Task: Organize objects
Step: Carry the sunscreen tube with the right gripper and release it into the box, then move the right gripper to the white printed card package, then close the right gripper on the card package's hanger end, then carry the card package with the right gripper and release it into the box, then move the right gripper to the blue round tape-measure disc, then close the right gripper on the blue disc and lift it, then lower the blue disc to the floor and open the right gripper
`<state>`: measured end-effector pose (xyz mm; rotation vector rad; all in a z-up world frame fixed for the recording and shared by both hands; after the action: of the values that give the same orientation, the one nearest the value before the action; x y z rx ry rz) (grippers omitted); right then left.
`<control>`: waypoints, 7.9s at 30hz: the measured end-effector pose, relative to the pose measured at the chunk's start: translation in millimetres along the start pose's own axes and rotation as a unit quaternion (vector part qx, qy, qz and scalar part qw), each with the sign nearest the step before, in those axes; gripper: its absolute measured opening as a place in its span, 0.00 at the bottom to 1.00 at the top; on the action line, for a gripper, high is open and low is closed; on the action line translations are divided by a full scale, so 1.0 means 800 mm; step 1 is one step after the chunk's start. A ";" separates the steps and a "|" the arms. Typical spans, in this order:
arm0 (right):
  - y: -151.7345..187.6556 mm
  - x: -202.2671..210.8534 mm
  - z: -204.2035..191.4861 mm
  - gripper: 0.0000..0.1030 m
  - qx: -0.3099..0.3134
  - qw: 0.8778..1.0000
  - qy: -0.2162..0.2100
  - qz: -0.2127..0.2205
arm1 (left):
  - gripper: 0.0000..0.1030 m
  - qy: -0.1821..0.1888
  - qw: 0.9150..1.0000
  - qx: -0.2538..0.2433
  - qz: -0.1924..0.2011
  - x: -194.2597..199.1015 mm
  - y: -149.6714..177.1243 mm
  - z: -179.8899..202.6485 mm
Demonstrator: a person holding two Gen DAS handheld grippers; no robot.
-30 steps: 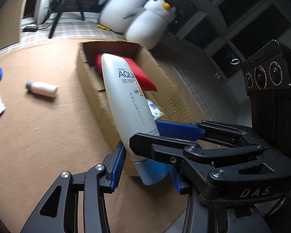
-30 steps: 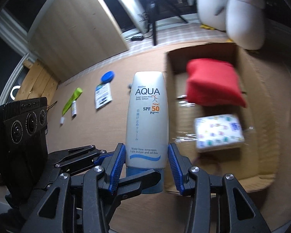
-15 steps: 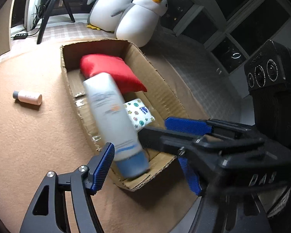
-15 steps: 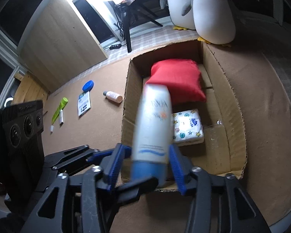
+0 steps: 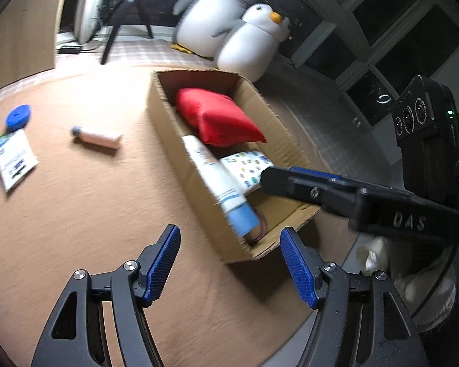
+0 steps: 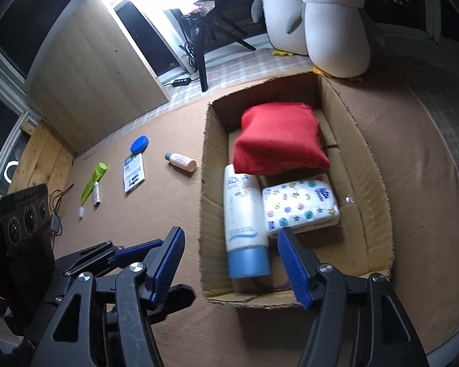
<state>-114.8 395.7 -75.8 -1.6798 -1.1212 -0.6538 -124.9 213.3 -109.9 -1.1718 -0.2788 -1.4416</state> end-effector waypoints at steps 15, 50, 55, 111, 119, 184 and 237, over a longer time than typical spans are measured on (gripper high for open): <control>-0.011 -0.033 -0.105 0.65 0.068 0.997 -0.013 0.027 | 0.70 -0.074 0.994 0.082 0.026 0.120 0.084 -0.146; -0.119 -0.323 -0.274 0.65 0.128 0.985 0.022 -0.117 | 0.70 -0.109 0.969 0.214 0.057 0.226 0.178 -0.316; -0.116 -0.329 -0.292 0.65 0.155 0.980 0.038 -0.117 | 0.70 -0.109 0.969 0.213 0.054 0.223 0.177 -0.315; 0.001 -0.041 -0.068 0.50 0.048 0.990 0.124 0.040 | 0.70 -0.058 0.993 0.102 -0.004 0.113 0.108 -0.182; 0.004 -0.024 -0.022 0.50 0.023 0.987 0.154 0.048 | 0.70 -0.054 0.994 0.096 -0.006 0.105 0.107 -0.169; -0.140 -0.248 -0.263 0.62 0.113 0.993 0.015 -0.032 | 0.70 -0.110 0.970 0.217 0.029 0.207 0.195 -0.324; 0.031 -0.244 -0.263 0.33 0.184 0.978 0.014 -0.102 | 0.70 -0.098 0.981 0.167 0.019 0.188 0.178 -0.286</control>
<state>-160.1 126.3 -166.5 -1.2489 -1.3170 -0.5538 -83.2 -87.5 -164.7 -1.0350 -0.6080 -1.1915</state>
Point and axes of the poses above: each gripper's, at about its wrist camera, not at the fingertips, and x roughly against the way its jaws point, z to its right, y to its underside, the point moved 1 cm from there along -x, roughly the way its jaws point, and after that the axes turned 1 degree about x, right-handed, at the moved point
